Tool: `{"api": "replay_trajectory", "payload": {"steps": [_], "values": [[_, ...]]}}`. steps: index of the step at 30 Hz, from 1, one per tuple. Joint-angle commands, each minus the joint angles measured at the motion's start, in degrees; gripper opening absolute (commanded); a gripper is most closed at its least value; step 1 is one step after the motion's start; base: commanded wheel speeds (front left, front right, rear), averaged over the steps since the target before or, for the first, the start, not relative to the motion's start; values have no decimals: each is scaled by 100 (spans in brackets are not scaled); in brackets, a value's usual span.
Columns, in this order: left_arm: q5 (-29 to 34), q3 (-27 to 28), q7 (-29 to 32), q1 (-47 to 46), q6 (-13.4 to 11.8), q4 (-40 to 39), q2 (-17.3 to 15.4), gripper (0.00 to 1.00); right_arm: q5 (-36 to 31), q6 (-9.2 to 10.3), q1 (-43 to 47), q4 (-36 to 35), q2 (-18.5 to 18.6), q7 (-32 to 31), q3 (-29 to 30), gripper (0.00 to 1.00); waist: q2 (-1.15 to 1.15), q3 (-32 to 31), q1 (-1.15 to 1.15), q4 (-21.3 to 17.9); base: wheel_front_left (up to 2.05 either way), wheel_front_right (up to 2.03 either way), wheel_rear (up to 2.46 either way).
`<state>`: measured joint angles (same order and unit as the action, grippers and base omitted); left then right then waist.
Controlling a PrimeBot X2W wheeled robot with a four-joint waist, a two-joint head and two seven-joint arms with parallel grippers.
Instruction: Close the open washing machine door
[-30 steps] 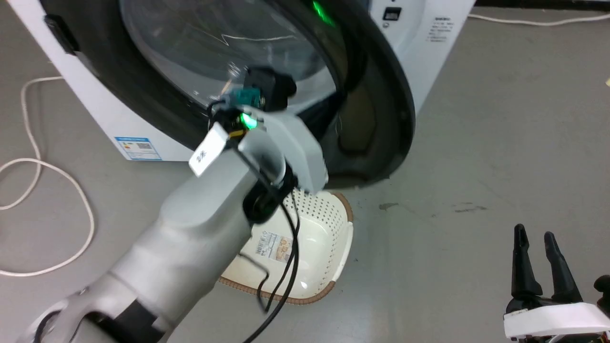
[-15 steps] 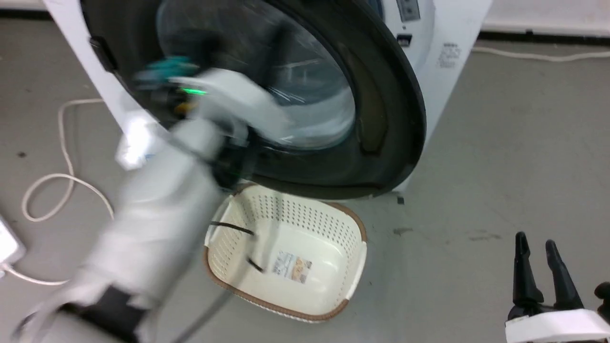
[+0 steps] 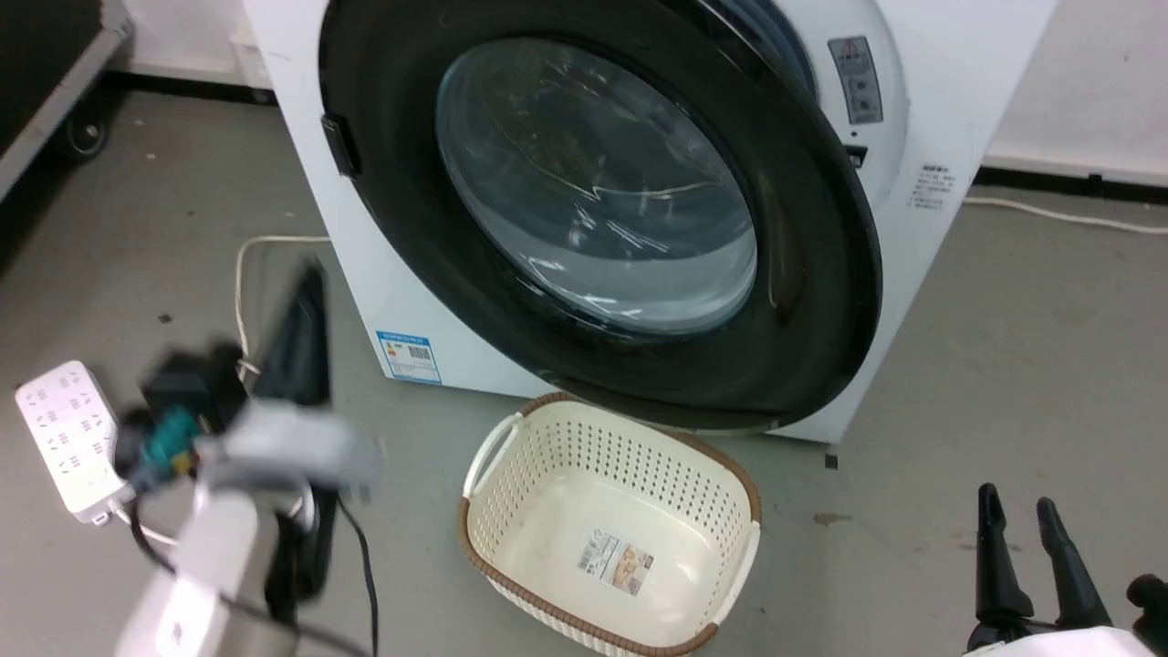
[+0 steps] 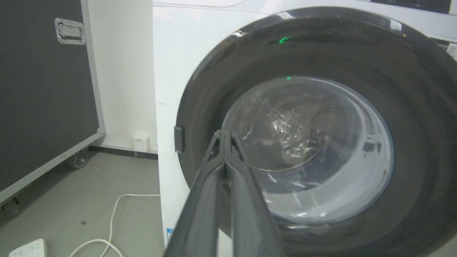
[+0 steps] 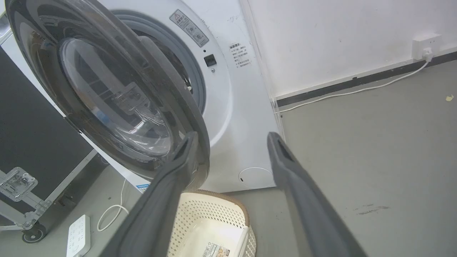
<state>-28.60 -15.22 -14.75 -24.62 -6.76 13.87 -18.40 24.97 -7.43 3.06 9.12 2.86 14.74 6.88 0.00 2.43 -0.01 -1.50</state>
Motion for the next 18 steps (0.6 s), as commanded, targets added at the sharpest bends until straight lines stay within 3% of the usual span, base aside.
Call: {"api": "replay_trajectory", "payload": {"steps": [1, 4, 7, 15, 16, 17, 18], "values": [[62, -62, -24, 264, 176, -31, -35, 0, -45, -6, 76, 6, 1, 26, -30, 100, 0, -72, 1, 39, 0, 0, 0], [57, -211, -24, 739, 576, -54, -145, 0, -48, -6, 75, 17, 1, 26, -87, 100, 0, -123, 1, 23, 0, 0, 0], [-83, -185, -24, 1097, 715, -6, -112, 0, -32, -6, 119, 29, 1, 26, -117, 100, 0, -180, 1, 63, 0, 0, 0], [-275, 42, -25, 1611, 692, 123, 250, 0, -14, -6, 259, 78, 1, 26, -258, 100, 0, -193, 1, 138, 0, 0, 0], [-252, 64, -25, 1646, 676, 146, 288, 13, -32, -6, 271, 82, 1, 26, -265, 100, 0, -195, 1, 146, 0, 0, 0], [-220, 91, -25, 1672, 655, 166, 321, 72, -52, -6, 280, 83, 1, 26, -268, 100, 0, -195, 1, 154, 0, 0, 0], [-196, 105, -25, 1692, 662, 179, 357, 100, -72, -6, 286, 82, 1, 26, -268, 100, 0, -195, 1, 161, 0, 0, 0]]}}
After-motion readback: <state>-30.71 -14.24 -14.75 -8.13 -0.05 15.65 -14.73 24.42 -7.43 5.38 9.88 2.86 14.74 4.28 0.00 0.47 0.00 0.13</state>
